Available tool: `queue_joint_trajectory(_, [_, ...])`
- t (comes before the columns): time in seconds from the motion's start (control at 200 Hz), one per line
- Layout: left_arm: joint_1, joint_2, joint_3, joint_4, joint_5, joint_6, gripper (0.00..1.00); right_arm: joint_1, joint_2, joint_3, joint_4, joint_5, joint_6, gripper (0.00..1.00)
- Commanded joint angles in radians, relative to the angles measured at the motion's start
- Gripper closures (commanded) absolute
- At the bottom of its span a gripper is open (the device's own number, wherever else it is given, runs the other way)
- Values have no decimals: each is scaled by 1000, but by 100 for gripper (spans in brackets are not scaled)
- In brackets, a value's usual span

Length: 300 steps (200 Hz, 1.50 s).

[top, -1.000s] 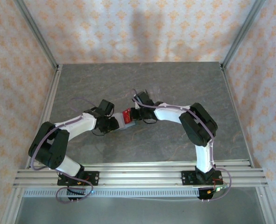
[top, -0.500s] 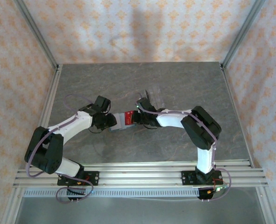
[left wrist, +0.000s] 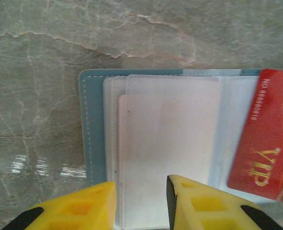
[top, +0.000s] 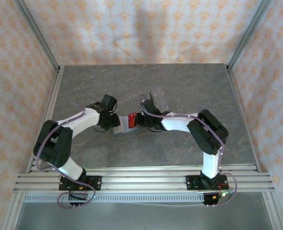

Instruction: Put the credit cards into the card holder

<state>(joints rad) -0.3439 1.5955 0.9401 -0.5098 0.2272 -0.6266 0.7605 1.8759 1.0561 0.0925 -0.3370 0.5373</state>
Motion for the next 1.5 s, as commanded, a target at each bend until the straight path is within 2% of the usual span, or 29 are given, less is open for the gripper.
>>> queue_joint_trajectory(0.0, [10, 22, 10, -30, -55, 21, 68, 3, -35, -12, 23, -10, -34, 100])
queue_joint_trajectory(0.43, [10, 23, -53, -10, -71, 22, 72, 3, -47, -5, 114, -69, -48, 100])
queue_joint_trajectory(0.851, [10, 17, -81, 1, -68, 16, 73, 3, -30, -27, 254, -135, 4, 100])
queue_joint_trajectory(1.496, [10, 14, -83, -7, -68, 15, 73, 3, 51, -4, 278, -144, 3, 100])
